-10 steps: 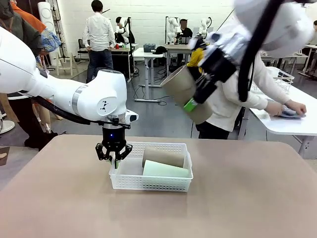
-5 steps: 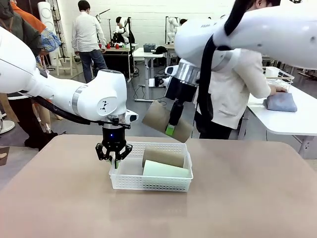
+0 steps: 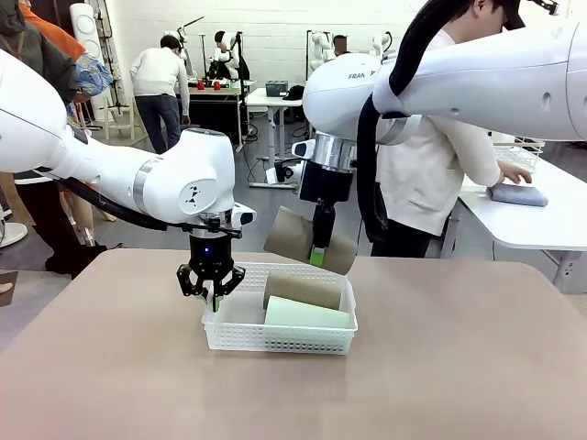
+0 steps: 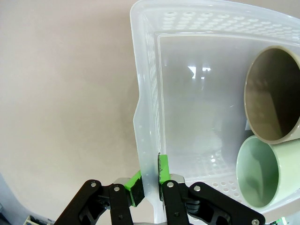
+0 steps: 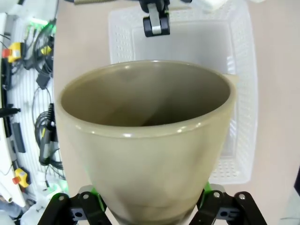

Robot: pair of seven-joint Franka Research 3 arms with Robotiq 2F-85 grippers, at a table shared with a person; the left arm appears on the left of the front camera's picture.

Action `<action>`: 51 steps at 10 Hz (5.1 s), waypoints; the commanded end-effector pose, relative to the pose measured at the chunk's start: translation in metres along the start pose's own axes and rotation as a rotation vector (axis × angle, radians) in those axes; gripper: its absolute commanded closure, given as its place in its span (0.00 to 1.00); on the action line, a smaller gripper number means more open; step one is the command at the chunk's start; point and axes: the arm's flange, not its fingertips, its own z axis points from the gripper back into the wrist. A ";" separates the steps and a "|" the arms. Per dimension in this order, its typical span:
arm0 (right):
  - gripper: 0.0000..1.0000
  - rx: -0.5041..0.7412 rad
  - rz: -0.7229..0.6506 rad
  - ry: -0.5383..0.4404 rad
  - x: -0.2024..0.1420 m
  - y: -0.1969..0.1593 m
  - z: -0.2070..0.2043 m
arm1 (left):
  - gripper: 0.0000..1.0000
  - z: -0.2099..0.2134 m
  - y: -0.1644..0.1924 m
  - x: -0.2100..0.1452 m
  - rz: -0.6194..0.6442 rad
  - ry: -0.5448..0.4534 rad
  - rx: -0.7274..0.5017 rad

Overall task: Clean and organize the cups into the basket.
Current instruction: Pick up the Reusable plastic cup from the right side of the table and stack it inside the Organizing basket in the center of the table, then move the Organizing basket back to the left side of the table.

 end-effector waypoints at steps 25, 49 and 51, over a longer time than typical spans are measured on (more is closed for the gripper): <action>0.00 -0.158 0.244 -0.738 -0.236 0.081 0.018 | 1.00 0.001 0.001 0.000 -0.009 -0.010 0.000; 0.00 -0.197 0.054 -1.133 -0.440 0.108 -0.028 | 1.00 0.001 0.001 0.000 -0.009 -0.010 0.000; 0.00 0.041 -0.033 -1.290 -0.463 0.120 -0.025 | 1.00 0.001 0.001 0.000 -0.009 -0.010 0.000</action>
